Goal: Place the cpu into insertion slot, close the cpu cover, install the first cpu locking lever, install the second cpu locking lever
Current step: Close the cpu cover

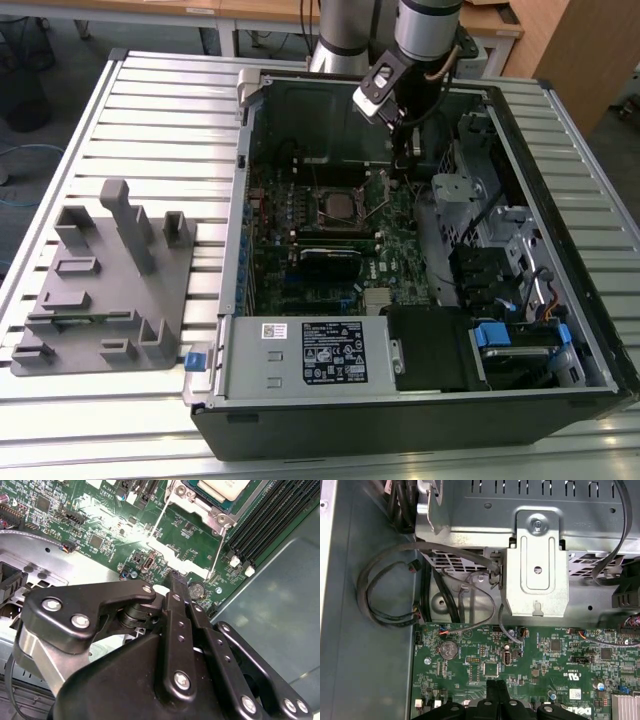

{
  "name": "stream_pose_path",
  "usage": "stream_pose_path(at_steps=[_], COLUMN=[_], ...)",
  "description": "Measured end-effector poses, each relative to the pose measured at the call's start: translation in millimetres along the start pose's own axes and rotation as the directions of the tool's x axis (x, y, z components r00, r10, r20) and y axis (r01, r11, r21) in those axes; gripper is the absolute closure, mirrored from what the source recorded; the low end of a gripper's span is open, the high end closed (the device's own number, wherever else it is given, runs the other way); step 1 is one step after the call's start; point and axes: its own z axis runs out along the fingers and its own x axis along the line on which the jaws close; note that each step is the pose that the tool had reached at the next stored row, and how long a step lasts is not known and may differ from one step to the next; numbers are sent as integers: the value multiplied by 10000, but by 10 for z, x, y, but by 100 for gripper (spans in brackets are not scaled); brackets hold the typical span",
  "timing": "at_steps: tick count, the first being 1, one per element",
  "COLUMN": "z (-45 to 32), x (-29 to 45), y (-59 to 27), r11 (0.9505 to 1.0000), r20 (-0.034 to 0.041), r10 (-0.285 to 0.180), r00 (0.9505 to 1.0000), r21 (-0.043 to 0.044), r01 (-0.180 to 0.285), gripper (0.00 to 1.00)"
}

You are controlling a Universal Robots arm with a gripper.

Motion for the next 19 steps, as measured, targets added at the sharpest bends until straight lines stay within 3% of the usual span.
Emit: stream_pose_path(at_steps=[5,7,17,19], z=[1,7,7,9], x=[0,-1,-1,-1], y=[6,88,95,96], r11=[10000,10000,10000,10000], r20=[0,0,0,-4], r10=[0,0,0,-3], r00=[10000,10000,10000,10000], r21=[0,0,0,60], r01=[0,0,0,3], gripper=[89,89,89,89])
